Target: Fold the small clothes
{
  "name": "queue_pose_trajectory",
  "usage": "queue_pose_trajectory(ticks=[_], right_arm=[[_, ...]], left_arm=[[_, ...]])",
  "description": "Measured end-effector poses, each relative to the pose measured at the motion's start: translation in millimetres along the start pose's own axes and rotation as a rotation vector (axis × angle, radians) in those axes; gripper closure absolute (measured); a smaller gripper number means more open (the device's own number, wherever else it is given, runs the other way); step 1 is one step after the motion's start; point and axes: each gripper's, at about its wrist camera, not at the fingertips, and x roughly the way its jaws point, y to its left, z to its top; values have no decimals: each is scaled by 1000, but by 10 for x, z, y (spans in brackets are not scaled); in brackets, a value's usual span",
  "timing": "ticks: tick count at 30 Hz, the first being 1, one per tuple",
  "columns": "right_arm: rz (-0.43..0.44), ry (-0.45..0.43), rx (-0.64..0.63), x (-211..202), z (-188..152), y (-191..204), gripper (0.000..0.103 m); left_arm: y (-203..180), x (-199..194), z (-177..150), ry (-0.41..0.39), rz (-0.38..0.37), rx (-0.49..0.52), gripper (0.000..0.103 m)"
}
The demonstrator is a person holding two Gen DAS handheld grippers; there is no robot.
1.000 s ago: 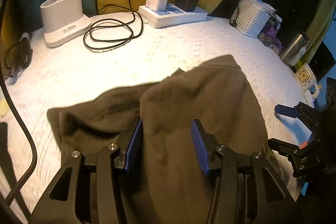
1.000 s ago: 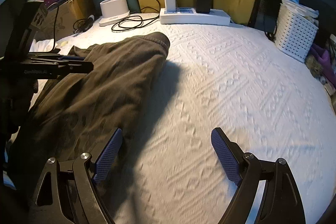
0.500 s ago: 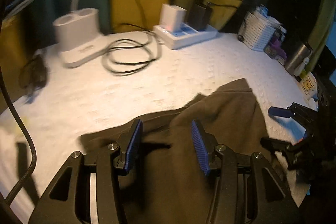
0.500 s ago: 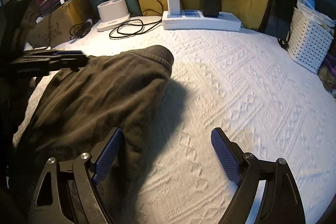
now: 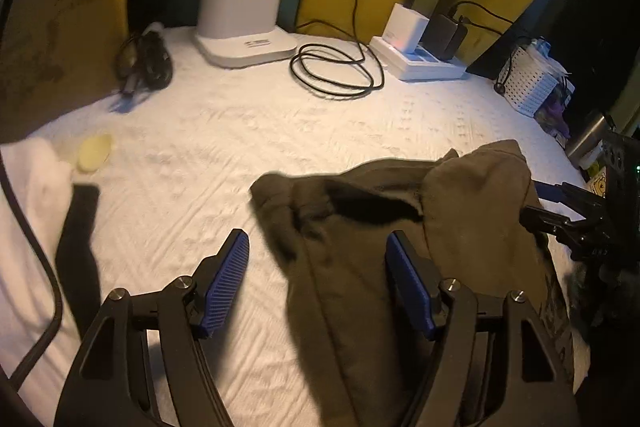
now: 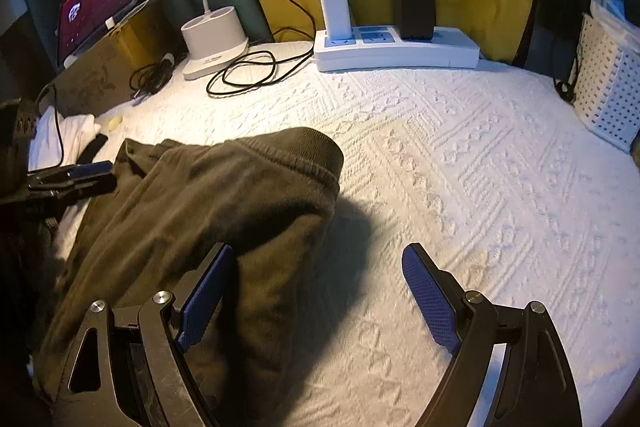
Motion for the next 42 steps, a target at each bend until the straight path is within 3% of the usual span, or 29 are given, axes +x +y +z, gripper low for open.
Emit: queue_pose_trajectory(ticks=[4,8,10,12,15,19,20,21,23,24,26,42], right_arm=[[11,-5,-8,48,15,23,16],[36,-12,-4,80,55,30,16],[57,-19,-1,111,79,48,16],[72,-24,-8,144,114,72,17],[111,-25,-22,200,173,138,35],[141,-31,-32,263,215,189,54],[155,-32,-25,262,221,181,64],[179,-27,-13,264,220,169,69],[183,-30,-4,247,210,179,72],[180,-32,-12,232,207,206,73],[177,-40,-17,184,199,245,75],[128,-231,-106,-835,72,606,78]], left_arm=[[-71,67,74,14,-52,-1,31],[-173,91,103,16,-170,-11,31],[-235,136,96,22,-174,13,31],[-287,141,90,18,-190,17,21],[-389,164,81,24,-215,41,17],[-569,209,24,8,-139,156,17],[-600,215,10,7,-117,178,19],[-613,222,6,6,-99,192,31],[-618,228,13,5,-55,212,68],[-593,229,20,8,-60,203,76],[-577,231,35,14,-77,185,82],[-1008,-604,-58,-219,-103,256,86]])
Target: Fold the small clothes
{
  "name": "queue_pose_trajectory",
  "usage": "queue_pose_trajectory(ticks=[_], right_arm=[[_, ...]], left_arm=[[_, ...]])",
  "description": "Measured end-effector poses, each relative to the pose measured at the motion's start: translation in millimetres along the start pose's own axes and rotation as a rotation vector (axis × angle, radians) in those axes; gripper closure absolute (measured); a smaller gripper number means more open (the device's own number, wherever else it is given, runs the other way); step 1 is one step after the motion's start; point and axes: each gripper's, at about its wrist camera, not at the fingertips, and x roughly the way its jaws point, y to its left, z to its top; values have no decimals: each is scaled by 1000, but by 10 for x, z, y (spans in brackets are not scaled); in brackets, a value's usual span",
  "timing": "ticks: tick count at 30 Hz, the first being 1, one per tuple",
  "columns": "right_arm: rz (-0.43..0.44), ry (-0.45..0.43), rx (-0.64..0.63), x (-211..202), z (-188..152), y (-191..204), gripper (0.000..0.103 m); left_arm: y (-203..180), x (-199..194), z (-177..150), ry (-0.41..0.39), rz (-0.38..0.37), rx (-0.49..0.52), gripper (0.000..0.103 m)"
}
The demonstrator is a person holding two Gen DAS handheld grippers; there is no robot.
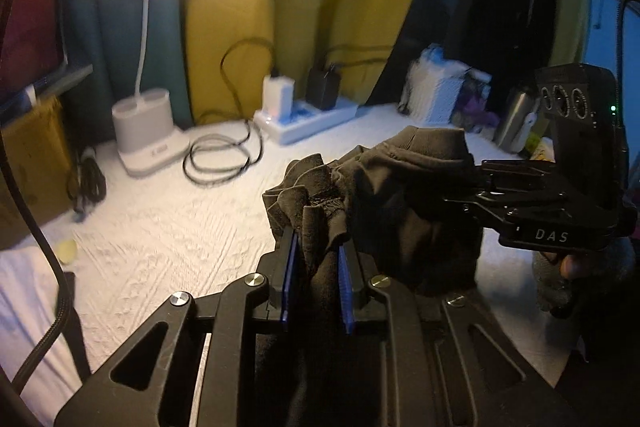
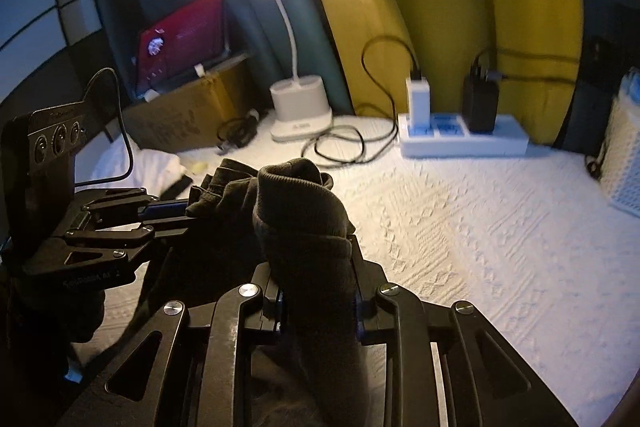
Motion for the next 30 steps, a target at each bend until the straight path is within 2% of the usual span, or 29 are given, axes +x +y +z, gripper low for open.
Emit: queue_pose_trajectory(ticks=[15,19,30], right_arm=[[-2,-228,-122,-1122,63,608,79],[-3,-283,-156,-1371,82,785,79],[15,-434,-278,-2037,90,1424,79]], left_arm=[[-583,-1051,114,-208,64,94,87],[-720,-1326,98,-264,57,114,87],[-824,-2095,38,-404,123,154,87]])
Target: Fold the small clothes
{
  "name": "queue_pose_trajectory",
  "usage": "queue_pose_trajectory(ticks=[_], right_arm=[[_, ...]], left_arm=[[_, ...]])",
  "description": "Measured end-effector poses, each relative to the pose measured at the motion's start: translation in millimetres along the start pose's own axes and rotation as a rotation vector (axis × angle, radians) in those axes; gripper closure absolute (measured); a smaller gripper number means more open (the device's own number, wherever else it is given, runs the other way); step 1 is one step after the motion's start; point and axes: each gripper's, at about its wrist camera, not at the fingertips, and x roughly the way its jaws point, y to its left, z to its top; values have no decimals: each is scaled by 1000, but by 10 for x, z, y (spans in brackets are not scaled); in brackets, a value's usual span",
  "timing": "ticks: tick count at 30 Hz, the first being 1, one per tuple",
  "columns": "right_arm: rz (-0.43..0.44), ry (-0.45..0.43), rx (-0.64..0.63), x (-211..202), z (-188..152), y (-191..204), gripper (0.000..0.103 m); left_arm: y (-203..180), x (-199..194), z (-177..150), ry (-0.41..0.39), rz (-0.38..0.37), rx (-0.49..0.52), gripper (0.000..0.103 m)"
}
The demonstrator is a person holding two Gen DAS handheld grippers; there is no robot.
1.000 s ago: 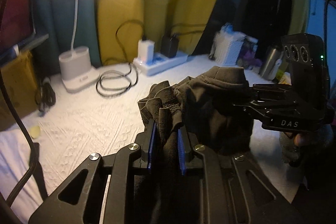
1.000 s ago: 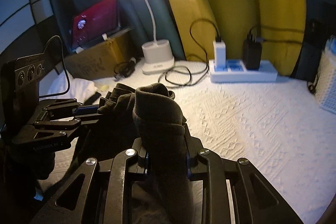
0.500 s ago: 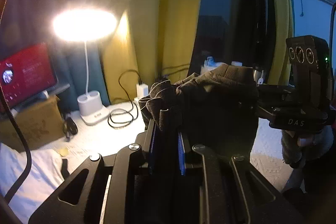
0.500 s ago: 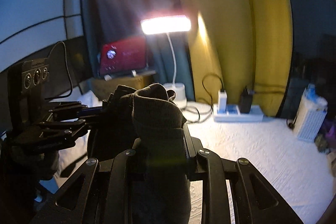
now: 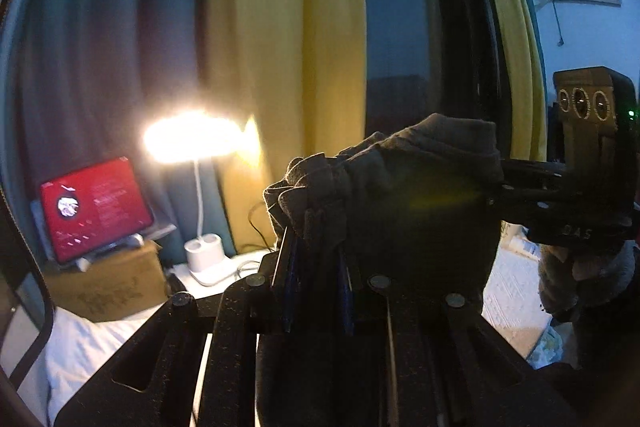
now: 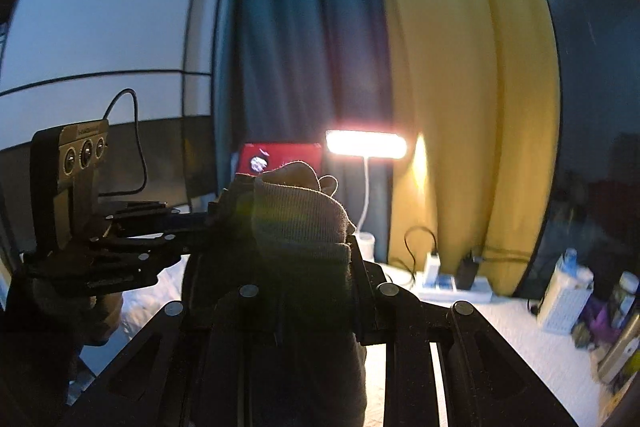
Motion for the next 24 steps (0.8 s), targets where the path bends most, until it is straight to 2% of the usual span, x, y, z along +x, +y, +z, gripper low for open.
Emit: queue_pose_trajectory(ticks=[5,11,16,24], right_arm=[[38,-47,-46,-106,152,277,79],[90,-51,-66,-22,212,480,79],[119,-9,-51,222,143,529,79],[115,113,29,853,-158,289,79]], left_arm=[[101,-333,49,-51,56,-1,87],[271,-558,-2,-72,115,-11,87],[422,-498,-146,-34,132,-27,87],[765,-39,-465,78,120,-106,87]])
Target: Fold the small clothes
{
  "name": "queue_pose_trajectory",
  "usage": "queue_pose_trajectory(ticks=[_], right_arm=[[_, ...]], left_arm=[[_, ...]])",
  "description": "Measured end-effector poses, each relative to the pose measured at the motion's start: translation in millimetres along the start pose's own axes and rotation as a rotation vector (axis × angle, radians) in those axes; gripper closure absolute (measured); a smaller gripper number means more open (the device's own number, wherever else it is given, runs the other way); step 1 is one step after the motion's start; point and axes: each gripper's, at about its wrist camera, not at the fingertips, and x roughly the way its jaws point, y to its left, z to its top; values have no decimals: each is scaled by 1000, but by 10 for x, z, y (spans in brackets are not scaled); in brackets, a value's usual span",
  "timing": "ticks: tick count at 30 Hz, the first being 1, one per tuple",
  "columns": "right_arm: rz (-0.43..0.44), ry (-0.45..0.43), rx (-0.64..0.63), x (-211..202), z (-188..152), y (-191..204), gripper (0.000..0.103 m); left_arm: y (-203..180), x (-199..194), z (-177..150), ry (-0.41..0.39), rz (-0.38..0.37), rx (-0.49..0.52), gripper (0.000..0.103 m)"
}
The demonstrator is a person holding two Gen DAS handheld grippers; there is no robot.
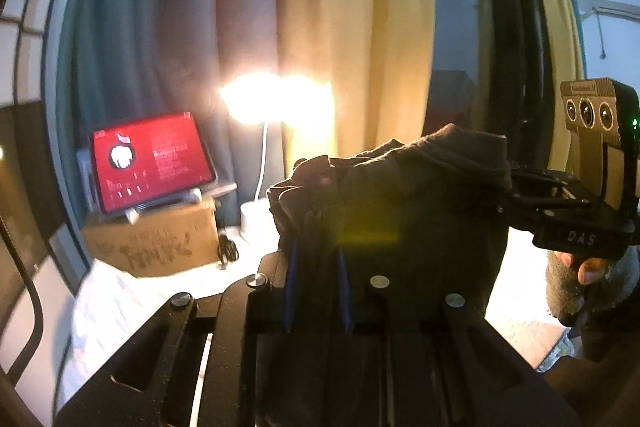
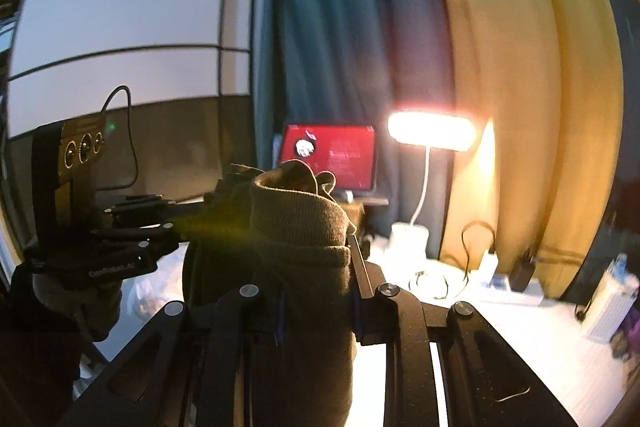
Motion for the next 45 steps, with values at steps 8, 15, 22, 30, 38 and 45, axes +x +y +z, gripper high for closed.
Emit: queue_pose_trajectory(ticks=[8,15,22,30,38,45], right_arm=[[-23,111,61,660,-163,-406,79],[-23,231,131,1356,-435,-769,79],[-4,336,192,1950,-741,-1054,79],[4,437,233,2422,-1041,-1257,79],[-56,479,331,2541,-1296,-1579,45],[-130,464,361,2373,-1278,-1733,35]], left_arm=[[242,699,-154,121,-21,-25,87],[519,1335,-396,236,-19,-81,87],[747,1774,-657,347,-12,-135,87],[944,2182,-887,440,41,-186,83],[1234,2273,-1014,489,184,-256,82],[1235,2170,-924,466,241,-253,82]])
